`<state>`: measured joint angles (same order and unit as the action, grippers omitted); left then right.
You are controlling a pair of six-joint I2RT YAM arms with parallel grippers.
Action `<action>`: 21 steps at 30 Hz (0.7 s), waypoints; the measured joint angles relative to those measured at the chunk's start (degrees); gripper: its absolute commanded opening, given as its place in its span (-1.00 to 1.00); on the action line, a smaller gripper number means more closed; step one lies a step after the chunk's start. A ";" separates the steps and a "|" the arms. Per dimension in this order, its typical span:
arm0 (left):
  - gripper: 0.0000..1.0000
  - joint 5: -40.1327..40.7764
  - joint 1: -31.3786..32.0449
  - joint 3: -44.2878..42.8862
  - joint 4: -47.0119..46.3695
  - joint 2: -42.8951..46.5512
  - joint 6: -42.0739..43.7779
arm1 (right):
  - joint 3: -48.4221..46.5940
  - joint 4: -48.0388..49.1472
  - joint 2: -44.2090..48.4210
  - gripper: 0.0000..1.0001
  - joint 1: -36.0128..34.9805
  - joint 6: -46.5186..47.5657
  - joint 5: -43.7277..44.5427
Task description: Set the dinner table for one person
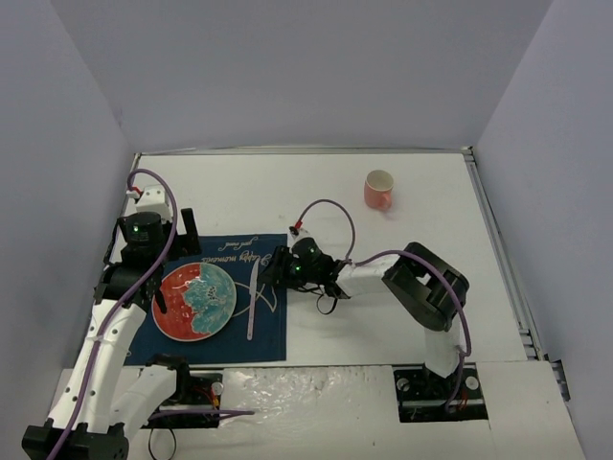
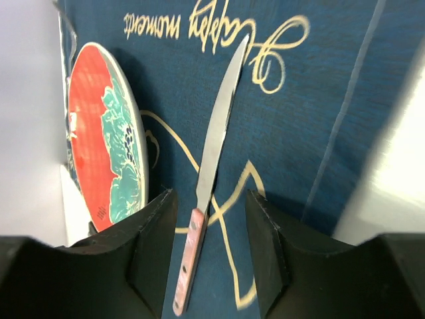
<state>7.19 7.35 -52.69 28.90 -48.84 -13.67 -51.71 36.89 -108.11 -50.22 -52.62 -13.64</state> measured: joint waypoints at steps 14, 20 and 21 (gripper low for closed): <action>0.94 -1.90 -0.04 0.00 0.00 0.44 0.06 | -2.17 -24.17 24.82 0.70 18.21 28.81 10.81; 0.94 -2.73 -0.04 0.00 0.12 0.44 0.14 | -6.22 -28.93 28.28 0.74 32.54 39.91 11.63; 0.94 -2.74 -0.04 0.00 0.18 0.44 0.15 | -7.28 -29.50 27.74 0.71 34.68 41.36 11.08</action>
<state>4.45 7.31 -52.69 29.09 -48.40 -13.52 -58.99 7.39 -80.37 -15.54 -11.26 -2.55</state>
